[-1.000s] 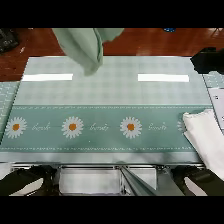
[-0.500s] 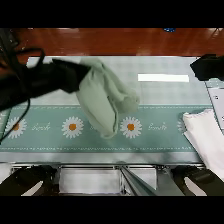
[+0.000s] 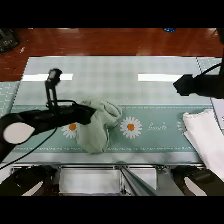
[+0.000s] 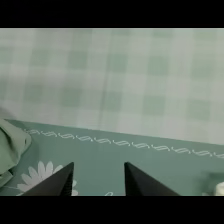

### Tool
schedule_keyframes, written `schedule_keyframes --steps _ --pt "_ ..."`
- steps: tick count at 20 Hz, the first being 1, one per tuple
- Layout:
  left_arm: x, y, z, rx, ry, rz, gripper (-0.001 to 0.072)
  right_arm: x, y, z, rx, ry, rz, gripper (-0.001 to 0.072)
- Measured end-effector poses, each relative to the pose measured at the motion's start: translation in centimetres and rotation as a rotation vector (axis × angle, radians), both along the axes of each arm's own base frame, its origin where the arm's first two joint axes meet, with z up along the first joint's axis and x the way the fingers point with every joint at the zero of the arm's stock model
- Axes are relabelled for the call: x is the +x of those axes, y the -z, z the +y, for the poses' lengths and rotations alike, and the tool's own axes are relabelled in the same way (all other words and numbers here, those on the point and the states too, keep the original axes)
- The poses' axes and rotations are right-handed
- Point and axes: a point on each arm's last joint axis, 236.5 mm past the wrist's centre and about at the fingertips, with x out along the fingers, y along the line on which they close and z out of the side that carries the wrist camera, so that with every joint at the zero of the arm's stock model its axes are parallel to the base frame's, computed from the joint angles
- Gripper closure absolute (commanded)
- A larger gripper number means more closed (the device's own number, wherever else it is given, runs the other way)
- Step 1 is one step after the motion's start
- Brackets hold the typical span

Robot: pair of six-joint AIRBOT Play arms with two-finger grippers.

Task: Fold the shirts.

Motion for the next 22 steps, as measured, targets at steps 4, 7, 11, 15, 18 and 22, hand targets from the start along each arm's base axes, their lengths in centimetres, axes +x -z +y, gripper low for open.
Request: schedule_keyframes --steps 4,7,11,15,18,22 --pt "-4.5 8.0 1.4 0.13 0.035 0.273 0.0208 -1.0 4.8 0.4 0.016 0.003 0.094 0.034" --pt "-6.8 8.7 1.1 0.186 0.146 0.357 0.0207 -0.8 6.8 0.5 0.031 0.022 0.1 0.034" --pt "-2.1 1.7 1.6 0.189 0.178 0.194 0.0207 0.7 6.1 -3.6 -0.047 0.144 0.047 0.034" --pt "6.5 -4.7 6.4 0.179 -0.036 -0.015 0.0208 0.2 6.0 -9.7 -0.121 0.312 0.073 0.034" --pt "9.7 -1.6 10.3 0.189 -0.157 0.098 0.0208 -1.2 8.2 -10.6 -0.115 0.338 0.15 0.034" --pt "10.4 6.7 11.3 0.151 -0.192 0.393 0.0208 -2.8 11.7 -7.0 0.029 0.268 0.252 0.034"
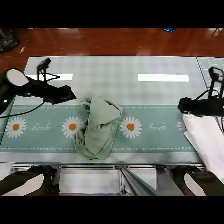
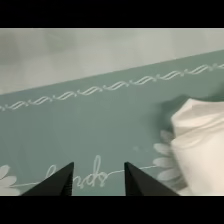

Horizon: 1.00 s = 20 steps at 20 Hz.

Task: Fold the shirts.

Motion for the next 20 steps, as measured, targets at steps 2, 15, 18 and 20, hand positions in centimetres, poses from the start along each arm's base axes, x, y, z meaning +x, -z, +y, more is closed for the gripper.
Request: schedule_keyframes --steps 2,15,18,20 --pt "0.4 2.8 -1.0 -0.071 -0.027 0.092 0.0208 -0.7 1.1 1.8 0.08 -0.021 0.026 0.034" --pt "2.5 9.8 -3.6 -0.208 -0.085 0.279 0.0675 -1.9 3.1 8.8 0.325 -0.141 0.111 0.034" --pt "3.4 9.1 -4.4 -0.212 -0.03 0.239 0.0675 -3.1 4.5 12.8 0.349 -0.25 0.176 0.034" --pt "3.7 8.6 -4.7 -0.216 0.0 0.22 0.0675 -4.2 5.4 15.7 0.353 -0.32 0.212 0.034"
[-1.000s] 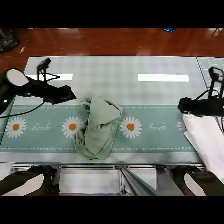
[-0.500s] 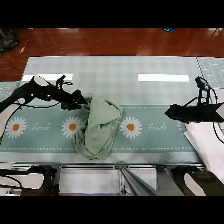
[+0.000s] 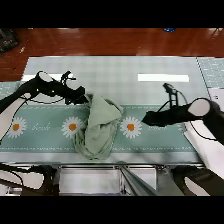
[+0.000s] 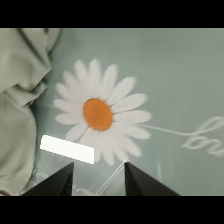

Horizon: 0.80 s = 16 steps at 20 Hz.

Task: Fold the shirts.

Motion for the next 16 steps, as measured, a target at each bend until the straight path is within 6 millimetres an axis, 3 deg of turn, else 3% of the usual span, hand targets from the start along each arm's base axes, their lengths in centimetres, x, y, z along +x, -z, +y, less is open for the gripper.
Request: schedule_keyframes --steps 4,8,12,16 --pt "0.0 -0.5 -0.3 -0.008 0.032 -0.011 0.0674 -3.2 1.6 5.0 -0.001 -0.131 0.05 0.034" --pt "-0.1 -0.6 -0.4 -0.01 0.043 -0.015 0.0675 -6.2 3.2 8.2 -0.015 -0.206 0.103 0.034" --pt "-0.1 -0.6 -0.4 -0.01 0.047 -0.017 0.0675 -8.2 5.0 11.6 0.009 -0.233 0.145 0.034" --pt "-0.1 -0.6 -0.5 -0.011 0.049 -0.016 0.0675 -9.1 6.6 14.7 0.056 -0.211 0.16 0.034"
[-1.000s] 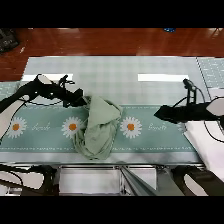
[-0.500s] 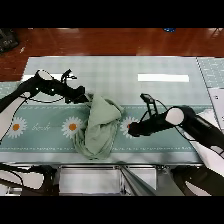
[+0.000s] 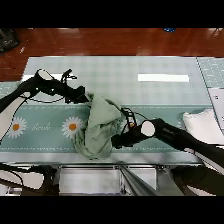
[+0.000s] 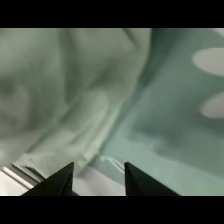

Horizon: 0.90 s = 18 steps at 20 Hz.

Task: Fold the shirts.

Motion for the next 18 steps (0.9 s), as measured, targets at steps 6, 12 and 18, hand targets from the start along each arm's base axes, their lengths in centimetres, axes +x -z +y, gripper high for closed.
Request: schedule_keyframes --steps 6,12,18 --pt "0.1 0.0 0.0 0.001 -0.002 -0.003 0.0675 1.1 1.0 3.4 0.086 0.114 -0.001 0.041" --pt "0.7 -0.5 0.3 0.002 -0.013 -0.025 0.0675 4.2 -0.9 5.4 0.168 0.108 -0.113 0.0688" --pt "5.8 -10.8 2.3 -0.04 -0.083 -0.282 0.0675 15.5 -15.3 2.9 0.287 0.063 -0.474 0.0689"
